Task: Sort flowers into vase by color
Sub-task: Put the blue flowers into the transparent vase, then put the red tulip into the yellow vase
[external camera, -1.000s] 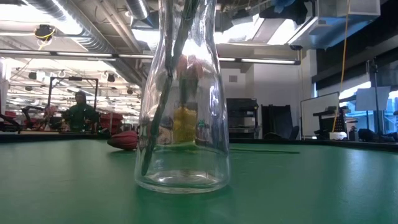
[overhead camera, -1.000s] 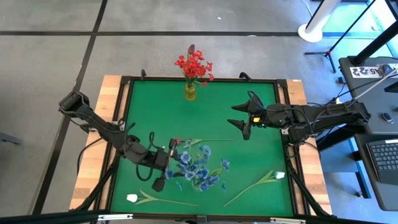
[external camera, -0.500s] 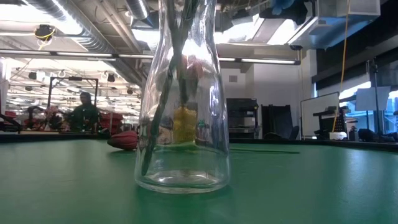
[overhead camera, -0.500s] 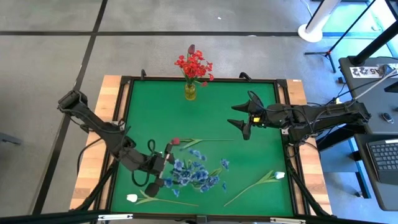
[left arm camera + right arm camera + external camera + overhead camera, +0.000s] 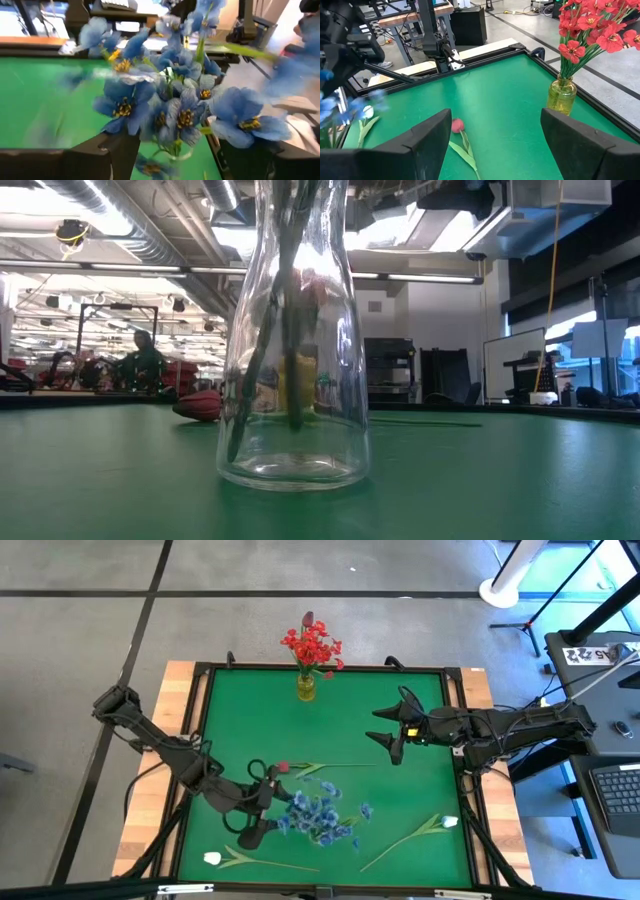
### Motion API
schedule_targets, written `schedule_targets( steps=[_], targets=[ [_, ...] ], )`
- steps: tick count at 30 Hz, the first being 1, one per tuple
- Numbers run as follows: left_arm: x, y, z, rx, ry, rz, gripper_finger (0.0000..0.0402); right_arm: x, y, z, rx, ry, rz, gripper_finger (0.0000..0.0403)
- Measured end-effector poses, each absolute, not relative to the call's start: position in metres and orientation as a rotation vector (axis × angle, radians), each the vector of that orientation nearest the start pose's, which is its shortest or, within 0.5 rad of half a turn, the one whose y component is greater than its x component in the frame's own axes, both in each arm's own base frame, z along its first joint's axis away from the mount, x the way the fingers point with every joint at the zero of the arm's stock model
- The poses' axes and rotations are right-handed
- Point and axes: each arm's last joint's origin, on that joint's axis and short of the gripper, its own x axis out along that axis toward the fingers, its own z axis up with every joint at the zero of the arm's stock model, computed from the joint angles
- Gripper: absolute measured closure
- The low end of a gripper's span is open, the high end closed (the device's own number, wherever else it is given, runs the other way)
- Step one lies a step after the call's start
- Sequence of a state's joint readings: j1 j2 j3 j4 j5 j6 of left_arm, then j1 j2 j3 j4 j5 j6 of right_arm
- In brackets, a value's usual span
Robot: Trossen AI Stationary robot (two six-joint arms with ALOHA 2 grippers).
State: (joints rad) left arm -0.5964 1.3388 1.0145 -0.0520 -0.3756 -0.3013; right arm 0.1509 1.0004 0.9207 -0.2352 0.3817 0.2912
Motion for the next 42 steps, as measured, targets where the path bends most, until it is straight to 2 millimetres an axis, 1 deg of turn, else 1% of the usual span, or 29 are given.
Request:
schedule_targets(
  steps=[8,12,16,20,28,30,31,33,34,36,38,40,42],
  targets=[
    [0.248,-0.160,0.294,-0.177,0.503,-0.233,0.0154,0.216,0.022,0.337,0.205,0.268,-0.271,0.0100],
    [0.242,-0.159,0.286,-0.190,0.606,-0.221,0.0154,0.216,0.022,0.337,0.205,0.268,-0.271,0.0100],
    [0.230,-0.152,0.284,-0.203,0.695,-0.147,0.0154,0.216,0.022,0.337,0.205,0.269,-0.271,0.0100],
    [0.221,-0.143,0.287,-0.203,0.717,-0.060,0.0154,0.215,0.022,0.337,0.205,0.268,-0.271,0.0100],
    [0.203,-0.122,0.292,-0.078,0.702,0.176,0.0154,0.217,0.022,0.334,0.218,0.290,-0.268,0.0100],
    [0.202,-0.123,0.298,-0.078,0.642,0.188,0.0154,0.220,0.023,0.328,0.207,0.337,-0.269,0.0100],
    [0.203,-0.126,0.302,-0.082,0.597,0.161,0.0154,0.223,0.023,0.323,0.198,0.369,-0.274,0.0100],
    [0.201,-0.134,0.309,-0.023,0.533,0.104,0.0154,0.227,0.024,0.312,0.163,0.452,-0.283,0.0100],
    [0.198,-0.135,0.312,0.011,0.510,0.104,0.0154,0.230,0.024,0.306,0.136,0.494,-0.284,0.0100],
    [0.191,-0.134,0.317,0.048,0.478,0.129,0.0154,0.238,0.025,0.294,0.086,0.568,-0.284,0.0100],
    [0.185,-0.128,0.321,0.039,0.447,0.166,0.0154,0.246,0.027,0.281,0.044,0.635,-0.280,0.0100],
    [0.179,-0.123,0.314,0.016,0.431,0.171,0.0154,0.256,0.029,0.270,0.013,0.686,-0.259,0.0100],
    [0.177,-0.117,0.299,-0.005,0.424,0.180,0.0154,0.265,0.030,0.257,-0.023,0.738,-0.240,0.0100]
  ],
)
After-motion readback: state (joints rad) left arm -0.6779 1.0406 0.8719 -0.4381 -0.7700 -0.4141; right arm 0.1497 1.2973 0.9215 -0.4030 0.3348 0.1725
